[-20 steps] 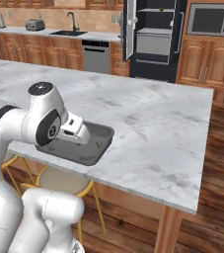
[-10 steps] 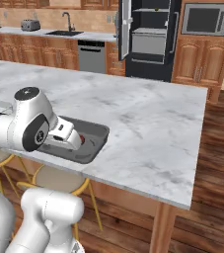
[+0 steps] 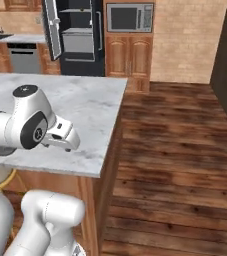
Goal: Place the cold items (kiwi and apple) from the fridge in one tupperware on the dining counter. Place the warm items (kebab skewer and hot dog) in the stove area in another tupperware.
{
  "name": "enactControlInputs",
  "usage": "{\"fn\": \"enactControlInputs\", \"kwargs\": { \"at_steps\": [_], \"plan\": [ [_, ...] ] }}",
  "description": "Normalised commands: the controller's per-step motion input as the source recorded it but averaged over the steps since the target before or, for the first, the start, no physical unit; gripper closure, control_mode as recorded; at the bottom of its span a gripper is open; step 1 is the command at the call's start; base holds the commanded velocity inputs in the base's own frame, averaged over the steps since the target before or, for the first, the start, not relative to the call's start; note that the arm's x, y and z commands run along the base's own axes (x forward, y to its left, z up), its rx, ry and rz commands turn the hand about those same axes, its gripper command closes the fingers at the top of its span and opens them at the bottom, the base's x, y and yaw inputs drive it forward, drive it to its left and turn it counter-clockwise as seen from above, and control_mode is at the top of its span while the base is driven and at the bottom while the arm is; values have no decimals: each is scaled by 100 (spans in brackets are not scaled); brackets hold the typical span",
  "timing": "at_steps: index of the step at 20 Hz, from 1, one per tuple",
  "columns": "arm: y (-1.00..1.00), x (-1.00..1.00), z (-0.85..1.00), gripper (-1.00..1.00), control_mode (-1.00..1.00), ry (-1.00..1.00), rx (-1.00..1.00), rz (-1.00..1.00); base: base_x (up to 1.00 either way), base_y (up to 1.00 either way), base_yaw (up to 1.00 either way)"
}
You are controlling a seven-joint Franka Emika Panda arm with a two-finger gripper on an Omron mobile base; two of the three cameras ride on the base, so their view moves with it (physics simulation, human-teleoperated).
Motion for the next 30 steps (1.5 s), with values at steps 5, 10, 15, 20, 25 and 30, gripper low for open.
{"fn": "enactControlInputs", "kwargs": {
  "at_steps": [5,10,15,20,25,30],
  "plan": [
    [0,0,0,-100,100,0,0,0,9,-100,-18],
    [0,0,0,-100,100,0,0,0,61,-100,0],
    [0,0,0,-100,100,0,0,0,99,-99,9],
    [0,0,0,-100,100,0,0,0,100,-87,29],
    [0,0,0,-100,100,0,0,0,100,-76,43],
    [0,0,0,-100,100,0,0,0,100,-70,49]
  ]
}}
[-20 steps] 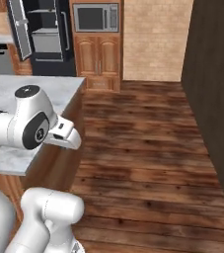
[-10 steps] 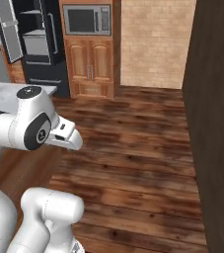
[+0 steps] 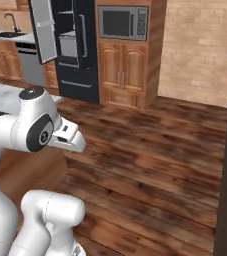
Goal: Place the cold items (kiwi and apple) from the fridge in one tupperware on the dining counter. Place the warm items (kebab skewer and hot dog) in the stove area in another tupperware.
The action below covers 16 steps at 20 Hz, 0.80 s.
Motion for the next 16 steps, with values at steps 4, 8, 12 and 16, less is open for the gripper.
{"fn": "enactControlInputs", "kwargs": {
  "at_steps": [4,8,12,16],
  "plan": [
    [0,0,0,-100,100,0,0,0,100,-67,48],
    [0,0,0,-100,100,0,0,0,100,-65,46],
    [0,0,0,-100,100,0,0,0,100,-65,44],
    [0,0,0,-100,100,0,0,0,100,-69,44]
  ]
}}
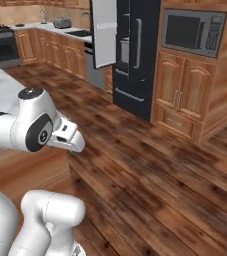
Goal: Place the cold items (kiwi and apple) from the fridge in one tupperware on the dining counter. Place the warm items (kebab skewer and hot dog) in the stove area in another tupperware.
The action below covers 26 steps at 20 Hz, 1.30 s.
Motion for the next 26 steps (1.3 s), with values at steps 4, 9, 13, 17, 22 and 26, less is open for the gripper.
{"fn": "enactControlInputs", "kwargs": {
  "at_steps": [4,9,13,17,22,26],
  "plan": [
    [0,0,0,-100,100,0,0,0,100,-71,43],
    [0,0,0,-100,100,0,0,0,100,-72,42],
    [0,0,0,-100,100,0,0,0,100,-72,42],
    [0,0,0,-100,100,0,0,0,100,-72,43],
    [0,0,0,-100,100,0,0,0,100,-70,44],
    [0,0,0,-100,100,0,0,0,100,-74,36]
  ]
}}
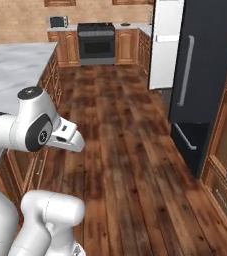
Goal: Place the cold items (kiwi and apple) from the fridge in one tupperware on the dining counter. Place the warm items (kebab skewer and hot dog) in the stove area in another tupperware.
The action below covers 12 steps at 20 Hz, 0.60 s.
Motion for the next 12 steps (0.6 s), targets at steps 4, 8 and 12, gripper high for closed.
{"fn": "enactControlInputs", "kwargs": {
  "at_steps": [4,8,12],
  "plan": [
    [0,0,0,-100,100,0,0,0,100,-71,27],
    [0,0,0,-100,100,0,0,0,100,-63,17],
    [0,0,0,-100,100,0,0,0,100,-49,10]
  ]
}}
